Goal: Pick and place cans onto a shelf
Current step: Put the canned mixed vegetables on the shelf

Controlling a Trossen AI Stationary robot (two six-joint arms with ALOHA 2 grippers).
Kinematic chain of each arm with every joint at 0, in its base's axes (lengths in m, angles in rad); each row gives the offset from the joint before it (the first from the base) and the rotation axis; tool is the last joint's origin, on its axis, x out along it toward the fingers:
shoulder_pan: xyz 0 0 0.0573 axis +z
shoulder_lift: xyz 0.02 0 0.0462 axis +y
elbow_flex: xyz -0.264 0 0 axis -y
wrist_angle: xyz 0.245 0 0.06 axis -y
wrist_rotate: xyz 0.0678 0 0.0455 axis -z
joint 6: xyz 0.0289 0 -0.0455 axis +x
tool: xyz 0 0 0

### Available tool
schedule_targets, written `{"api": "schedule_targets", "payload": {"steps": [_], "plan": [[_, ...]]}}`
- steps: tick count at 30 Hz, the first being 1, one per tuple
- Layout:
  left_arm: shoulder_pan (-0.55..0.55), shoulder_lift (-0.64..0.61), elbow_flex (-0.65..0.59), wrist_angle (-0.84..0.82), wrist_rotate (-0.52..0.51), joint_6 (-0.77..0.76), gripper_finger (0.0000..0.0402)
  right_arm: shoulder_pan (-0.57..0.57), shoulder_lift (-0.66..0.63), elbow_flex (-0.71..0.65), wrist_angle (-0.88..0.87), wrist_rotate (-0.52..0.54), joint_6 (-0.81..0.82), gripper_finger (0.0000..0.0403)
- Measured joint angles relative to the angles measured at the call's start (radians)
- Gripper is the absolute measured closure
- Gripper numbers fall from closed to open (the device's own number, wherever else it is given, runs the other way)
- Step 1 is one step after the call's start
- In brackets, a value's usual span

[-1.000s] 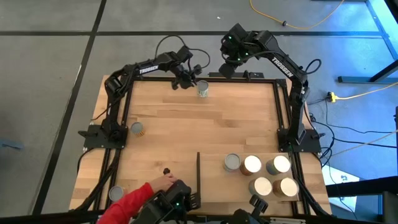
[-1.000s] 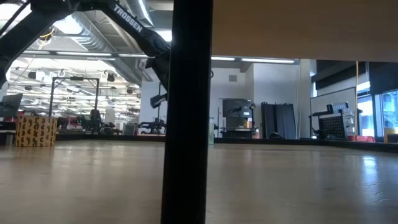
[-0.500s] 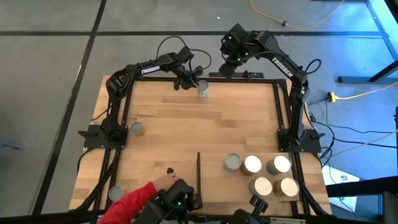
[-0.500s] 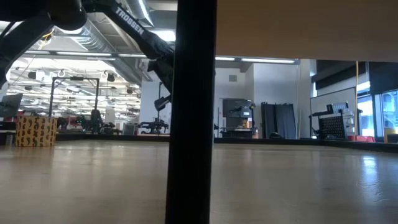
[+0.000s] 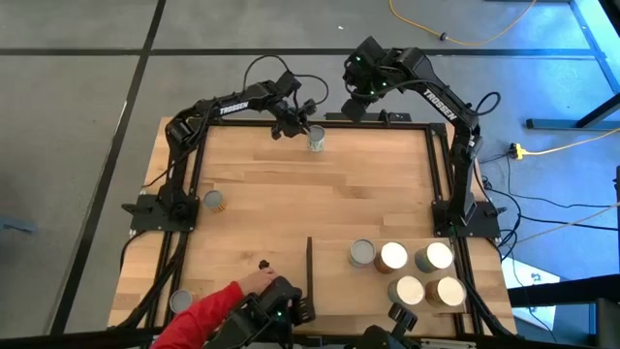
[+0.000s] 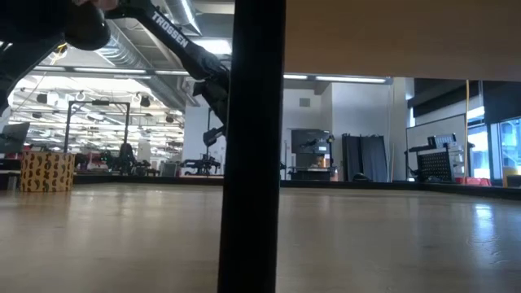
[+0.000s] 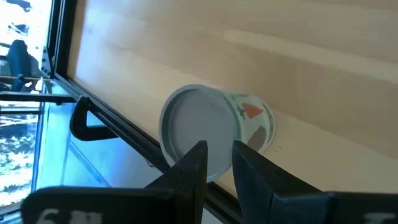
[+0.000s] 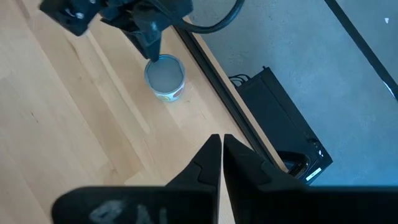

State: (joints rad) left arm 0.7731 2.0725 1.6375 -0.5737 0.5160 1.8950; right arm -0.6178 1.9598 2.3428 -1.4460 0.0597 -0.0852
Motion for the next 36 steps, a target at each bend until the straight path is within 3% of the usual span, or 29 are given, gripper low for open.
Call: {"api": "schedule_targets", "payload": {"steps": [11, 18, 25, 36], "plan": [[0.011, 0.011, 0.0, 0.022, 0.031, -0.001, 0.0333, -0.011, 0.0, 0.0, 0.0, 0.0, -0.002, 0.0383], [0.005, -0.006, 0.0, 0.005, -0.055, -0.005, 0.0333, -0.026, 0.0, 0.0, 0.0, 0.0, -0.002, 0.0383], [0.011, -0.014, 0.0, -0.081, -0.03, 0.069, 0.0333, -0.027, 0.0, 0.0, 0.0, 0.0, -0.002, 0.0383], [0.01, 0.004, 0.0, -0.018, -0.001, 0.104, 0.0333, -0.026, 0.0, 0.0, 0.001, 0.0, -0.005, 0.0383]]}}
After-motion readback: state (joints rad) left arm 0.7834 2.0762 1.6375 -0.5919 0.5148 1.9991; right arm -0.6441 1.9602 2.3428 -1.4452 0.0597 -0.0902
